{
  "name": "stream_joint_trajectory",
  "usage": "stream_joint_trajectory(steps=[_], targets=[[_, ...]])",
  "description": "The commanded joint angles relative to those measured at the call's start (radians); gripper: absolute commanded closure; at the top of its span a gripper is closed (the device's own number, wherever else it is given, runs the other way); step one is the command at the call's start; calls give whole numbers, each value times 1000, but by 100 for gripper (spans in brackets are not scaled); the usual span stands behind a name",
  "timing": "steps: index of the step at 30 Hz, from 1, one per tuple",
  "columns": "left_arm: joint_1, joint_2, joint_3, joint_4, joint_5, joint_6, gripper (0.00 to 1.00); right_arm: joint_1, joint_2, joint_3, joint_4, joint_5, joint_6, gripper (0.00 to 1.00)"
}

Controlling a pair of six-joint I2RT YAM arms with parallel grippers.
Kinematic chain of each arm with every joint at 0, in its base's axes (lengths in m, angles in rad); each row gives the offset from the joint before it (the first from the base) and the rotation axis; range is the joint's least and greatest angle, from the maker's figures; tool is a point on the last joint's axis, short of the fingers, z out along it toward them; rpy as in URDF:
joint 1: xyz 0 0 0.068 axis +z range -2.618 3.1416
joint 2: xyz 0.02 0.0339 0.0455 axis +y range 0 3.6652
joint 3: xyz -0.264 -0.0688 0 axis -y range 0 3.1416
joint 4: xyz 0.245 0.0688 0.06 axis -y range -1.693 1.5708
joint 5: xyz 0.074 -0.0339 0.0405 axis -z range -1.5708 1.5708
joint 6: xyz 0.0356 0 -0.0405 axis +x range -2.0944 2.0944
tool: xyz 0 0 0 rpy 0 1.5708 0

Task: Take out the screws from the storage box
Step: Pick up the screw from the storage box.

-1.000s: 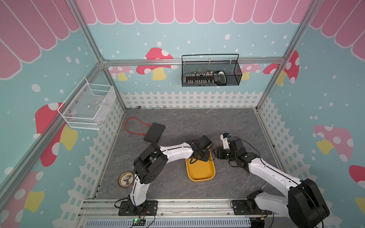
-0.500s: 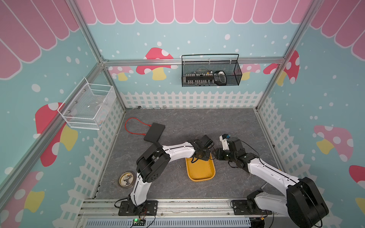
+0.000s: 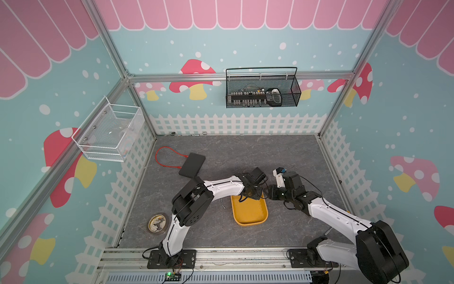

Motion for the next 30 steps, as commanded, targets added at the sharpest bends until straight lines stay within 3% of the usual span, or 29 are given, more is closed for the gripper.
stream_joint_trajectory(steps=[1, 6, 19, 24, 30], targets=[[-9, 49, 17, -49, -20, 21, 70, -1, -11, -14, 12, -4, 7, 63], [-10, 59, 23, -63, -20, 26, 80, -1, -10, -14, 12, -6, 6, 63], [-10, 67, 17, -85, -18, 48, 74, -1, -11, -11, 9, -6, 4, 63], [-8, 71, 17, -97, -24, 55, 76, -1, -18, -4, 2, -4, 2, 63], [-8, 89, 17, -105, -16, 63, 85, -1, -26, 10, -12, -3, -1, 63]])
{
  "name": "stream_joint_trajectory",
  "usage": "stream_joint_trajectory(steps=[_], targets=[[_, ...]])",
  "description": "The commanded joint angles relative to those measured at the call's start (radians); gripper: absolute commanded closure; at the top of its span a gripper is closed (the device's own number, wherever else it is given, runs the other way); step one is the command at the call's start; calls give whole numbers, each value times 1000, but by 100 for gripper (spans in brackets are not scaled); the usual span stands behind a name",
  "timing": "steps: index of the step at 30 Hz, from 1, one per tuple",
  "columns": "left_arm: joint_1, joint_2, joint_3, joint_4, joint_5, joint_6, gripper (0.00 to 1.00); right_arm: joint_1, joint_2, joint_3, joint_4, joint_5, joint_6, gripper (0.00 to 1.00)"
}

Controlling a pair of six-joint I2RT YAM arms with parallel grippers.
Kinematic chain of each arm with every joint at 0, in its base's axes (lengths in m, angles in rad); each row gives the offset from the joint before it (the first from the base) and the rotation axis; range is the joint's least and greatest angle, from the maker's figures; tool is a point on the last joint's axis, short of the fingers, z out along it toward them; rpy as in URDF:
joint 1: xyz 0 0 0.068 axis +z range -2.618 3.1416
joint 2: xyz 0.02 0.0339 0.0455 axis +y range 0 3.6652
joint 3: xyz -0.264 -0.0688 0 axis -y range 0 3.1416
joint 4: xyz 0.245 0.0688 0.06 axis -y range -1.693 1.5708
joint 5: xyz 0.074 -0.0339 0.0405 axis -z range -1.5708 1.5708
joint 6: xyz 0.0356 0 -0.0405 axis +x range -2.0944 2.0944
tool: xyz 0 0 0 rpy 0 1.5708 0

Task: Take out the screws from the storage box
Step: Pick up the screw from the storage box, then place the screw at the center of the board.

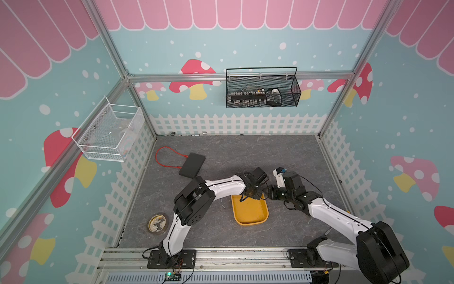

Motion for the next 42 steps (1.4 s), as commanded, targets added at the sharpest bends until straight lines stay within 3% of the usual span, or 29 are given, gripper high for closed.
stream_joint_trajectory(steps=[1, 4, 15, 27, 37, 42], targets=[[-5, 70, -12, -82, 5, 16, 87, -1, -22, 12, -11, -3, -2, 63], [-1, 56, -20, -84, 20, 18, 100, -1, -33, 19, -19, 3, -2, 63], [94, -196, -68, -70, 133, 13, 100, -1, -22, 31, -17, -11, -6, 63], [254, -485, -251, -39, 132, -10, 100, -1, -1, 41, 2, -27, -5, 63], [407, -635, -469, 59, 111, -25, 100, 2, 4, 45, 9, -37, -1, 64], [425, -591, -550, 98, 136, -22, 100, 6, 25, 51, 19, -49, 0, 64]])
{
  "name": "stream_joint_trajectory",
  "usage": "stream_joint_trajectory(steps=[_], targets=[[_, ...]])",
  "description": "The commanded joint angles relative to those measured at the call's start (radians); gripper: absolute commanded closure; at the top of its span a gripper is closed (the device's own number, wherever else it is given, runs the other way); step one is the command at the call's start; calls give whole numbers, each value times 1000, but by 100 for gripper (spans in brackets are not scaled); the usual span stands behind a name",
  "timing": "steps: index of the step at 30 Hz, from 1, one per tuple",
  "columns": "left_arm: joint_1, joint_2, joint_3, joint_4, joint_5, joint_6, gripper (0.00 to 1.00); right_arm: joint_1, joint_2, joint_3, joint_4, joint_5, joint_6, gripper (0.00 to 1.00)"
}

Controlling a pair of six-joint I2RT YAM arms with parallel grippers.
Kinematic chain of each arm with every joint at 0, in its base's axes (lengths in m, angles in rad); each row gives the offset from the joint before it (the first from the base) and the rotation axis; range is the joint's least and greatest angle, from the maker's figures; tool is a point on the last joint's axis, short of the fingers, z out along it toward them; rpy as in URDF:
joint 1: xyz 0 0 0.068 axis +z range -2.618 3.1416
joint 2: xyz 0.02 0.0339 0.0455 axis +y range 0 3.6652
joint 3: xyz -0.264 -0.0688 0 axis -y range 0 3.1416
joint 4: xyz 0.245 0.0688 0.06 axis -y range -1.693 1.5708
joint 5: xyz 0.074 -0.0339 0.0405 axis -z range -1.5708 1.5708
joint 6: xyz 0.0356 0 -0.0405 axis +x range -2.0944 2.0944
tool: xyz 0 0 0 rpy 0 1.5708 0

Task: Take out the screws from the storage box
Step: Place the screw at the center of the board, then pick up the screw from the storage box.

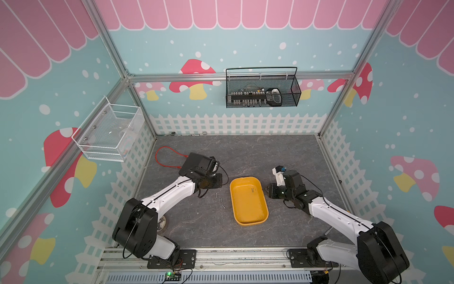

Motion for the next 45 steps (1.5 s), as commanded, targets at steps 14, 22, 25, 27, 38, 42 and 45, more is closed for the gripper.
stream_joint_trajectory(steps=[14, 22, 25, 27, 38, 42, 45], targets=[[-3, 99, -82, 117, 31, -2, 93, 11, 29, 36, 16, -16, -2, 64], [-88, 21, 49, 113, -5, -36, 70, 11, 32, 50, 8, 5, -14, 62], [-151, 7, 128, 104, -13, -53, 70, 10, 48, 61, -1, 14, -24, 61], [-194, 17, 173, 103, -17, -61, 70, 9, 62, 62, -3, 13, -25, 61], [-366, 273, 312, 79, 78, -77, 73, 5, 9, 28, -32, 75, -24, 61], [-377, 336, 319, 66, 43, -63, 73, 4, -3, 0, -32, 70, -18, 61], [-384, 378, 331, 55, -33, -37, 71, 4, -18, -15, -26, 67, -10, 61]])
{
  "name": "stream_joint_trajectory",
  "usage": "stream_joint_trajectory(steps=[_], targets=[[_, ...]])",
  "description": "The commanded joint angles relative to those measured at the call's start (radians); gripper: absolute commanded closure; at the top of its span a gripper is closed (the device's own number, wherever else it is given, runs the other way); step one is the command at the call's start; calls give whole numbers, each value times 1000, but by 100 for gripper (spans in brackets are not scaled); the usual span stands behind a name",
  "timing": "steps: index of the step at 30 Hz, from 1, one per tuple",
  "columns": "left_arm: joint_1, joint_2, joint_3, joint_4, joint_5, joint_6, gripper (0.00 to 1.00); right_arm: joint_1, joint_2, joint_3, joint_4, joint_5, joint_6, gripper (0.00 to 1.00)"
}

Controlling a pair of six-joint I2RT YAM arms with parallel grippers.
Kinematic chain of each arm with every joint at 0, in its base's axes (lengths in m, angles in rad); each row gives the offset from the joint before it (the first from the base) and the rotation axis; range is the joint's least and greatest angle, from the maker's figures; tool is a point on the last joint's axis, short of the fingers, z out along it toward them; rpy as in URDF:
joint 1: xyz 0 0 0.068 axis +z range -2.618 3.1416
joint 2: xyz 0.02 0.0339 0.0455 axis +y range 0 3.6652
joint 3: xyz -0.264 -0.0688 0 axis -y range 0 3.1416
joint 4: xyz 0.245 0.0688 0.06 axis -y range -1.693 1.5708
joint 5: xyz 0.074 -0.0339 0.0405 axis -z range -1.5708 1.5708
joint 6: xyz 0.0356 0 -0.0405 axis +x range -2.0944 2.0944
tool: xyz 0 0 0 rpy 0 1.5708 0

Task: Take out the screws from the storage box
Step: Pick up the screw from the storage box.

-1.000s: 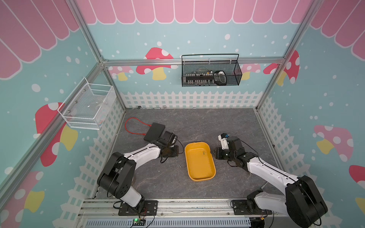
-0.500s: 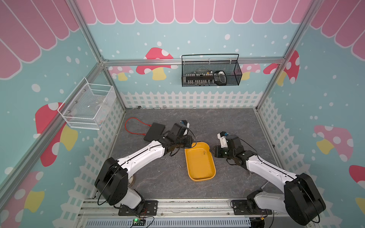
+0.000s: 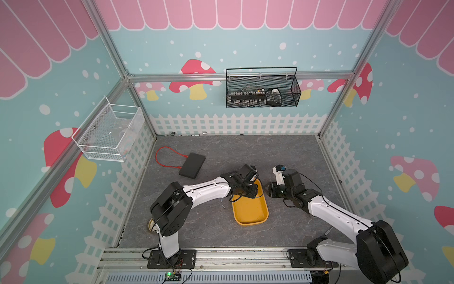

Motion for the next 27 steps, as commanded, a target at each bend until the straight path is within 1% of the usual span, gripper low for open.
stream_joint_trajectory(steps=[1, 4, 8, 12, 16, 24, 27], targets=[[-10, 37, 48, -21, -93, 28, 69, -2, -27, -26, -11, 15, 3, 61], [-20, 76, 65, -17, -139, 45, 63, -2, -38, -25, -13, 20, 3, 60], [-28, 127, 99, -18, -151, 60, 63, -2, -44, -28, -12, 19, 5, 60], [-28, 153, 108, -19, -172, 60, 63, -2, -58, -28, -19, 20, 10, 60], [-28, 179, 127, -20, -167, 67, 65, -2, -68, -29, -22, 25, 9, 60], [-28, 228, 162, -27, -153, 78, 64, -2, -70, -23, -28, 24, 10, 60], [-28, 249, 173, -38, -159, 78, 69, -2, -71, -19, -32, 26, 6, 60]])
